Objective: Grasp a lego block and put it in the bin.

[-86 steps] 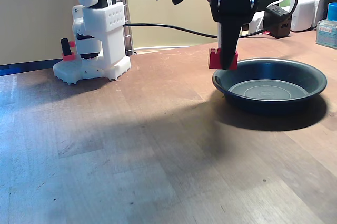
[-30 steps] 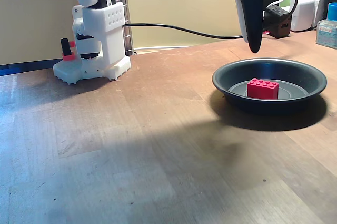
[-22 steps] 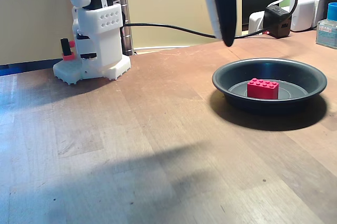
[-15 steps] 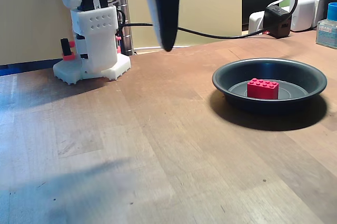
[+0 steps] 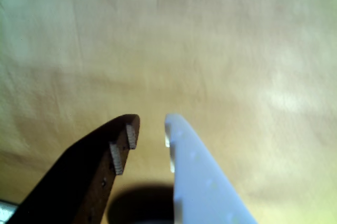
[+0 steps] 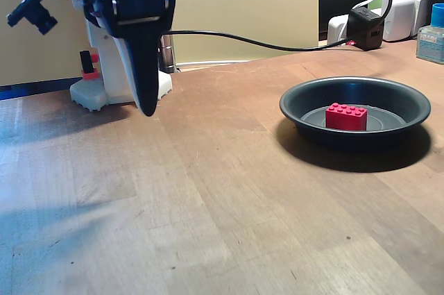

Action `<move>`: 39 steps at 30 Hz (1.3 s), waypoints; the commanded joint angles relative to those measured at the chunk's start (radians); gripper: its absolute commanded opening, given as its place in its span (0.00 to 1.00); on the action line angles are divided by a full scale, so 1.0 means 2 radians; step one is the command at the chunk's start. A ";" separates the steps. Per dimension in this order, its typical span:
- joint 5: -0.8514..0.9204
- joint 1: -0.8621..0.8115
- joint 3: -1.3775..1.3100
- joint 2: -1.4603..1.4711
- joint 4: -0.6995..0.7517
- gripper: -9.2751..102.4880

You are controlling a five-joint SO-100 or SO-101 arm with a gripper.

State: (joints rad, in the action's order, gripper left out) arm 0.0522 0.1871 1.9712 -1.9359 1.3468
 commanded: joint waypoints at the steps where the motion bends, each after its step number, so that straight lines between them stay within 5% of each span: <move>1: 0.004 -0.005 0.064 -0.042 -0.051 0.08; 9: 0.006 -0.036 0.227 -0.117 -0.179 0.08; 23: -0.002 -0.050 0.445 -0.240 -0.288 0.08; 39: -0.002 -0.054 0.556 -0.356 -0.304 0.08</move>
State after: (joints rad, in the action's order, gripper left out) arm 0.0583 0.0859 3.0572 -2.6369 0.7424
